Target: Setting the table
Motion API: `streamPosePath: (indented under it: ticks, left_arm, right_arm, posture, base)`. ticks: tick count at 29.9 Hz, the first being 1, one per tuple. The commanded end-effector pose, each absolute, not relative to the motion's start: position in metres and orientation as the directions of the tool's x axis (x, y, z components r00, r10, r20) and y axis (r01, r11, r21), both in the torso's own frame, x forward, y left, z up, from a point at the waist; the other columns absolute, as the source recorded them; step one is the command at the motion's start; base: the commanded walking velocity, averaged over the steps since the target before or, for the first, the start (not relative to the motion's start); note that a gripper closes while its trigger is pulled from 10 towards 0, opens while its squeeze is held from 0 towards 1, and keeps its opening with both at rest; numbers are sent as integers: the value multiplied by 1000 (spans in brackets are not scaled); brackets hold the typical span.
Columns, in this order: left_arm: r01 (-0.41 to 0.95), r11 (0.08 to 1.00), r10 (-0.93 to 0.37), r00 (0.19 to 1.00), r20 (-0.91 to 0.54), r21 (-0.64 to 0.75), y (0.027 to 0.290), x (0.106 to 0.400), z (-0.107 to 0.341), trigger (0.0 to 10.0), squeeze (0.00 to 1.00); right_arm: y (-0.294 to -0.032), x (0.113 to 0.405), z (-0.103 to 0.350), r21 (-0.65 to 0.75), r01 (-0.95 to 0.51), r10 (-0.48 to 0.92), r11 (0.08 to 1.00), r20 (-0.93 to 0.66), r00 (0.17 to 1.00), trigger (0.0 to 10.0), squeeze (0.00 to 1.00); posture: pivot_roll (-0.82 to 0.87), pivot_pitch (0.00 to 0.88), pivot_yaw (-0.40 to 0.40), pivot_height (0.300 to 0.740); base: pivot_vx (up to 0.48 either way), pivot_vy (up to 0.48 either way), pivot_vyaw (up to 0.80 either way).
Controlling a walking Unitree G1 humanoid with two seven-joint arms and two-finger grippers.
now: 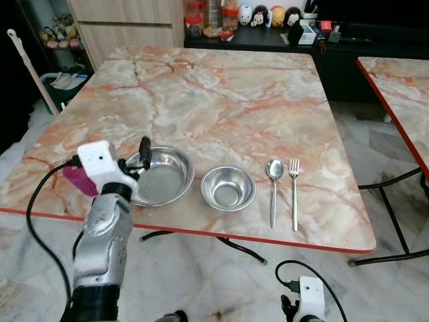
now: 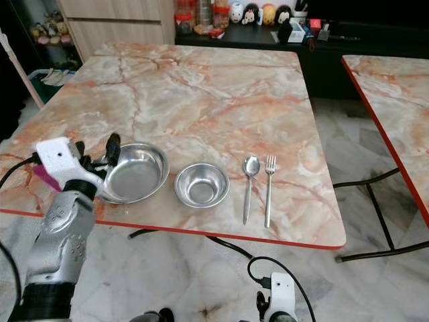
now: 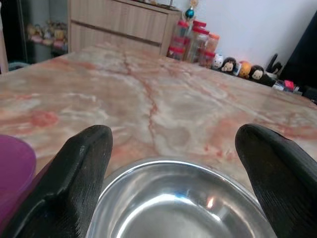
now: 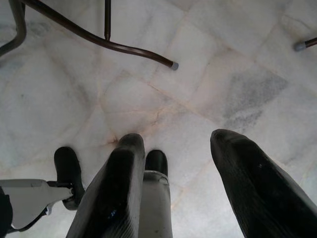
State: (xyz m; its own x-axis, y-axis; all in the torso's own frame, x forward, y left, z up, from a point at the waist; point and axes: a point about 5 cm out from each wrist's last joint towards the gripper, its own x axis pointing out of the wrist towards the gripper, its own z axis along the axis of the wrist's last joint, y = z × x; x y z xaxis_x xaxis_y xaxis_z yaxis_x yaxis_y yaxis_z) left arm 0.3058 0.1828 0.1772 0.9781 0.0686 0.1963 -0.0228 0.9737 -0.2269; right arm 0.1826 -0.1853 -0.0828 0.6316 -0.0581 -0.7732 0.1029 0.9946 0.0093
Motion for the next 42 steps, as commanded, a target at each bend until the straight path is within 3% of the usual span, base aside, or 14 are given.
streamPosePath:
  ticks: [1,6,14,22,31,42]
  left_arm:
    - [-36,974,77,981,177,-225,186,298,180,10000,0]
    - [-88,952,116,990,80,-294,192,276,166,10000,0]
    - [-144,958,144,989,-17,-249,199,252,152,10000,0]
    - [-209,903,180,977,-112,-375,210,243,142,10000,0]
    - [-243,822,178,969,-174,-515,212,248,136,10000,0]
    - [-252,807,179,966,-186,-534,211,263,140,10000,0]
  right_arm:
    - [-186,180,-84,7,104,-59,995,-781,621,10000,0]
    - [-187,179,-85,3,98,-58,995,-784,618,10000,0]
    - [-186,180,-84,3,88,-52,996,-783,620,10000,0]
    - [-184,182,-83,7,78,-43,997,-780,624,10000,0]
    - [-184,180,-84,6,72,-40,997,-783,620,10000,0]
    - [-183,181,-84,11,82,-43,997,-780,624,10000,0]
  posture:
    - [108,151,-12,740]
    - [119,148,-12,740]
    - [135,154,-17,740]
    - [138,189,-15,740]
    - [131,203,-12,740]
    - [118,197,-5,740]
  base:
    - [0,0,0]
    - [0,0,0]
    - [0,0,0]
    - [0,0,0]
    - [0,0,0]
    - [0,0,0]
